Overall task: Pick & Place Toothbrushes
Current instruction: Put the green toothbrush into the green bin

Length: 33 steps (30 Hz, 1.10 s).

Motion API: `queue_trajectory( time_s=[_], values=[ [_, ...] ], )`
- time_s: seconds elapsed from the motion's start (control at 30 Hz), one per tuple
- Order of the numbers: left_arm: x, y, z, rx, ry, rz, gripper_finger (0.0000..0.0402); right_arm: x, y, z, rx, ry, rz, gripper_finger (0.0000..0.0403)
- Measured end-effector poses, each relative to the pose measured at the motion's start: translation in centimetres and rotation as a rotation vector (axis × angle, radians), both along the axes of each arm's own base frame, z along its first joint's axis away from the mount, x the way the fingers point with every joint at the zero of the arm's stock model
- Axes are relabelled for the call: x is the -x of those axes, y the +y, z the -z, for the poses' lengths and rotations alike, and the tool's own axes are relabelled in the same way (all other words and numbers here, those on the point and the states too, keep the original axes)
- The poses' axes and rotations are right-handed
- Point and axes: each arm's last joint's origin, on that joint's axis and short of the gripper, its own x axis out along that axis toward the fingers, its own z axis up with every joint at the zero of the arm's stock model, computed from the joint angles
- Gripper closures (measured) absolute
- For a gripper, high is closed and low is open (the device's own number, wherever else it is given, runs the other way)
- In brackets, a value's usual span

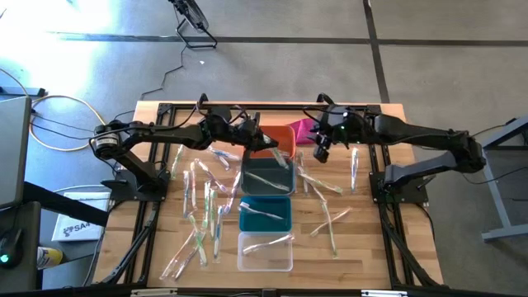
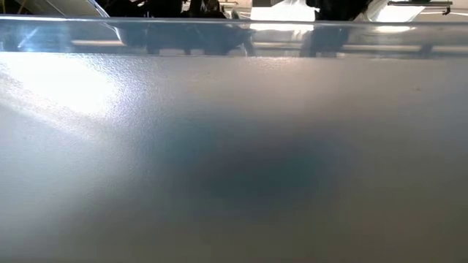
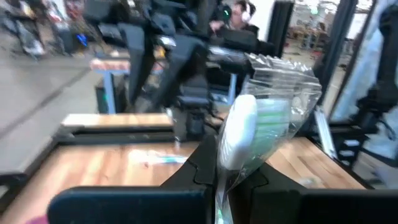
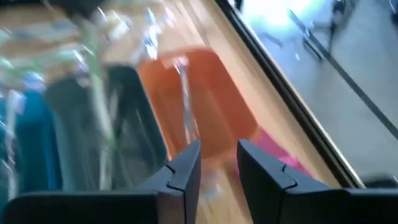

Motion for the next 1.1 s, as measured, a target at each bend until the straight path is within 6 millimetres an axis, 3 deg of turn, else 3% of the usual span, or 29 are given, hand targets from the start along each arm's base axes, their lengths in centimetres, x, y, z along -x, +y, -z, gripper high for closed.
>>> queue_trajectory(
  time_s=[0.3,0.5,0.67,1.1],
  values=[
    [0.1,-0.2,1.3,0.099,0.144,0.064,0.0393,2.5,0.6,0.7,-0.117,0.142,0.088,0.0327],
    [-0.3,-0.3,0.3,0.14,0.305,0.059,0.0393,2.5,0.6,0.7,-0.119,0.145,0.09,0.0336],
    [-0.7,-1.4,-0.4,0.106,0.29,0.072,0.0392,2.5,0.6,0.7,-0.118,0.139,0.09,0.0338],
    [-0.3,-1.7,1.1,0.061,0.447,0.037,0.0392,2.3,0.6,0.5,-0.113,0.12,0.087,0.0338]
  ],
)
